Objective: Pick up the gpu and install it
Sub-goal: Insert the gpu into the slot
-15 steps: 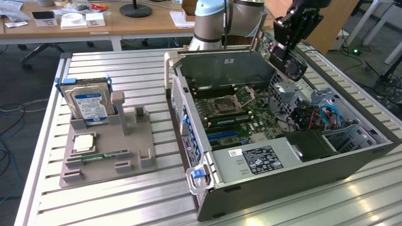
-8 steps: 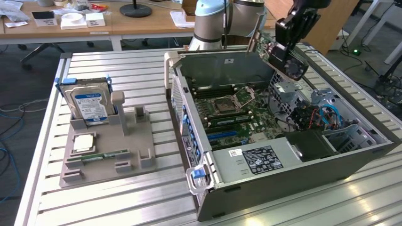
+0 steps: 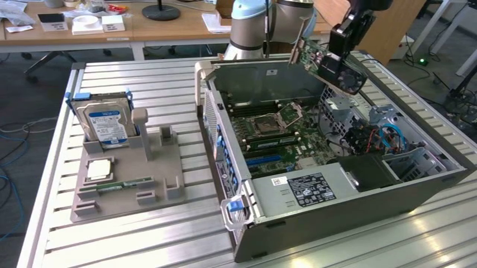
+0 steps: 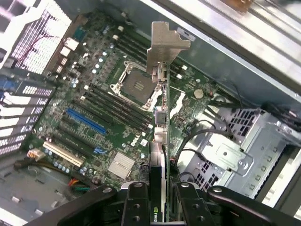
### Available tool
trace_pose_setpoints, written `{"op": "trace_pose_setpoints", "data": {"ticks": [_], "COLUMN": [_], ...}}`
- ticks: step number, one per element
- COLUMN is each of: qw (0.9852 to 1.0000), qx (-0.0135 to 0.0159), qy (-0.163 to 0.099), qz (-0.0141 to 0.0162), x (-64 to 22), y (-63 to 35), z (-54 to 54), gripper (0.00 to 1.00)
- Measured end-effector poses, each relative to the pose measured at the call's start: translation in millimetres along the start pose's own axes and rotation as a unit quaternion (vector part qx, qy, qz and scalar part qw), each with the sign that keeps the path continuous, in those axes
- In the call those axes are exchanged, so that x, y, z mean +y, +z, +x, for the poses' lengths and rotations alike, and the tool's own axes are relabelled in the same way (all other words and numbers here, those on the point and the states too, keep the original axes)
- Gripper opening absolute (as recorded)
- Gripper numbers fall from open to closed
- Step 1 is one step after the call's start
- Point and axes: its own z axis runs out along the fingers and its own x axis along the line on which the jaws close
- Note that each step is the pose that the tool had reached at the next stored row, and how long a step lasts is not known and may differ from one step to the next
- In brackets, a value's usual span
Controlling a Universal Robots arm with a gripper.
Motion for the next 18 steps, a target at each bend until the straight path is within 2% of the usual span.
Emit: {"op": "trace_pose_setpoints", "data": {"ticks": [5, 9, 12, 14, 18], "qw": [0.999, 0.9967, 0.9941, 0.9919, 0.9867], "qx": [0.0016, 0.0028, 0.0037, 0.0044, 0.0056], "qy": [-0.045, -0.081, -0.108, -0.127, -0.162], "qz": [-0.001, -0.0019, -0.0025, -0.003, -0.0039], "x": [0.0, 0.0, 0.0, -0.1, -0.1], "y": [0.5, 1.0, 1.3, 1.5, 2.0], "z": [0.0, 0.0, 0.0, 0.0, 0.0], "gripper": [0.26, 0.26, 0.26, 0.26, 0.26]}}
